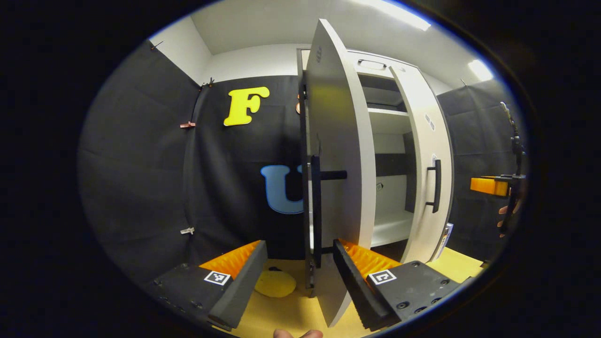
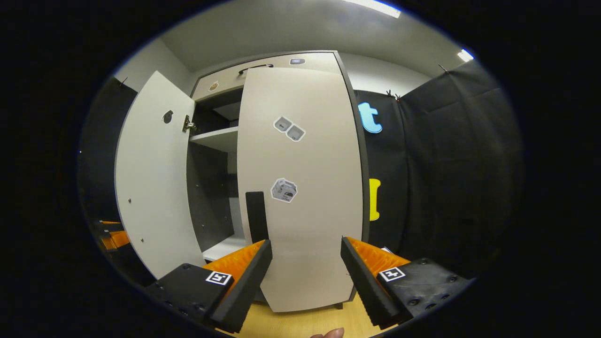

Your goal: Grasp the bottle in the cabinet with the left hand and place it on the coaster, then close the right door with the right hand and the left door with the left hand.

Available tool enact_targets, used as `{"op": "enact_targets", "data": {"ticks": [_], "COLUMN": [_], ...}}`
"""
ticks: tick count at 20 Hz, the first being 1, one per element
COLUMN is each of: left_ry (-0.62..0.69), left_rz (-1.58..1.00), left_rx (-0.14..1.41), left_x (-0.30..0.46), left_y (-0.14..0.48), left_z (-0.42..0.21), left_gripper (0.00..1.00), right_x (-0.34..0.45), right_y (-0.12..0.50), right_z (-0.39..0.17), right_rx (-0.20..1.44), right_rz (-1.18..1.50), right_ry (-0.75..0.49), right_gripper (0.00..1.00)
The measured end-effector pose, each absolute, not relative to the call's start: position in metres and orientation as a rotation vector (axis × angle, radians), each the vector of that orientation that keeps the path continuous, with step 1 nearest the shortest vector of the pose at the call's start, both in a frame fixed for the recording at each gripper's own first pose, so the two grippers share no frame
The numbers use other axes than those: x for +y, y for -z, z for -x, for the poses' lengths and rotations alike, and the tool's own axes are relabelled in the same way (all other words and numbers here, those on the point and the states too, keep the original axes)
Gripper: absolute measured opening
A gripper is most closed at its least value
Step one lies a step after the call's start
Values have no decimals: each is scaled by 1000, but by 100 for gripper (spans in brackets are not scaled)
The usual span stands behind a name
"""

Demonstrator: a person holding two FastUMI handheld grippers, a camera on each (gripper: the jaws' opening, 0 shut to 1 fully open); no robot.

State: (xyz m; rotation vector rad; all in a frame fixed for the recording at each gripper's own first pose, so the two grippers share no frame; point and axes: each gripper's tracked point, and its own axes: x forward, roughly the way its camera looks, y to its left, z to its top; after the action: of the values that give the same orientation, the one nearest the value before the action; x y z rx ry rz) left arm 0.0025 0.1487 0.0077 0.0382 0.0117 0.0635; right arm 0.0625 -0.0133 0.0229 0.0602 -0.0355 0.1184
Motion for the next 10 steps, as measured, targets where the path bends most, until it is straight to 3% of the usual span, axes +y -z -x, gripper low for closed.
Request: {"op": "enact_targets", "data": {"ticks": [10], "left_ry": [6], "left_rz": [-12], "left_rx": [15], "left_x": [89], "left_y": [-12], "left_z": [-22], "left_gripper": [91], "right_x": [-24], "right_y": [-24], "right_z": [-51], "right_rx": [-14], "right_rz": [-73], "right_ry": [-148], "right_gripper": [98]}}
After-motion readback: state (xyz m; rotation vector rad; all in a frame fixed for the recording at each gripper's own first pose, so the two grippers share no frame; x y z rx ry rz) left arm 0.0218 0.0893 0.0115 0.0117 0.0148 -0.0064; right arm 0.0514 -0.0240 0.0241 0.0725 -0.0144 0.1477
